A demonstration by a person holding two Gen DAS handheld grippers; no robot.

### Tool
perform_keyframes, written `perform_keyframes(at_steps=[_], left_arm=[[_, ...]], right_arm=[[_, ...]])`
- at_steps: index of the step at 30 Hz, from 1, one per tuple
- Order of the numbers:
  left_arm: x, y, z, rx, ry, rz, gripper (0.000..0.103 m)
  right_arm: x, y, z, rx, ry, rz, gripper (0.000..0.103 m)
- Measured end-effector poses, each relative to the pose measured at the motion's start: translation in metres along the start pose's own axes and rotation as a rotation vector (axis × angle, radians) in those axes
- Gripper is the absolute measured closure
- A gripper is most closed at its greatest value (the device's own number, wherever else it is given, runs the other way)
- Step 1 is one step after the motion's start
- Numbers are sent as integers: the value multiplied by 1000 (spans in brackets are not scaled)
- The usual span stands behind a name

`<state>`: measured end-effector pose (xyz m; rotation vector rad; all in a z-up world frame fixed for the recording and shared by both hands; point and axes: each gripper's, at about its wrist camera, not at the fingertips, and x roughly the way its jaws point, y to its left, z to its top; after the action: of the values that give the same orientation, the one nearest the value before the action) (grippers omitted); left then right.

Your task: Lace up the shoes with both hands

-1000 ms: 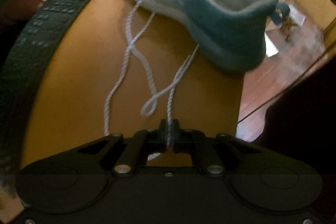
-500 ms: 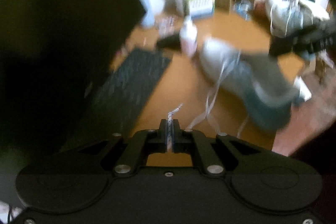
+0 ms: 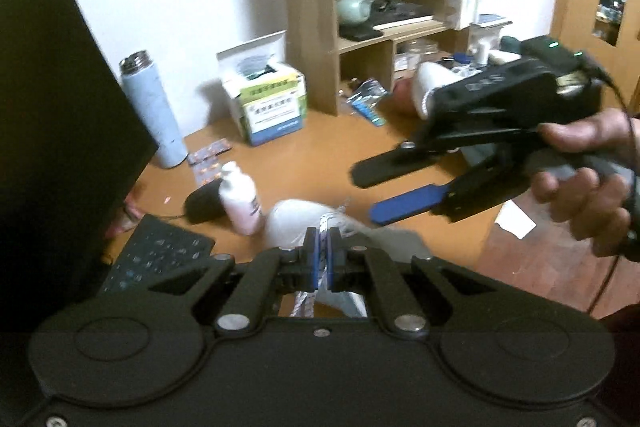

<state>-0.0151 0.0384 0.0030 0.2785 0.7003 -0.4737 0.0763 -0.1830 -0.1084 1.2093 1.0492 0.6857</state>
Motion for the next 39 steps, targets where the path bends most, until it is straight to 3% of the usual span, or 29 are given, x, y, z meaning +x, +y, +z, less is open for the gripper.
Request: perform_keyframes(at_steps=[4,7,12,17,19,22,25,33,36,39], left_arm=[[-4,-3,1,5,-6,-16,102],[-4,-5,0,7,-8,-30,102],[-1,-6,-5,12,15,-44,102],[9,-4,-13,11,70,-43,101],[13,-5,-14,19,90,-33,85],[14,-5,-9,7,72,-45,78],[19,-9,-3,20,63,-52,78],[30,-13,1,21,77,-66,83],[31,-14,0,16,76,-66,98],[31,-15,-2,18,79,-68,102]], right_arm=[[2,-9,5,55,-22,-17,63],[1,-16,8,75,-39,-34,73],[3,-24,10,53,-51,-55,98],[1,-11,7,-89,-61,-93,99],[1,1,3,-218,-65,-123,99],[2,17,-7,-382,-61,-150,99],[7,27,-18,-498,-36,-157,99],[8,36,-35,-615,3,-158,99],[7,38,-37,-630,12,-155,99],[7,40,-38,-634,15,-149,97]])
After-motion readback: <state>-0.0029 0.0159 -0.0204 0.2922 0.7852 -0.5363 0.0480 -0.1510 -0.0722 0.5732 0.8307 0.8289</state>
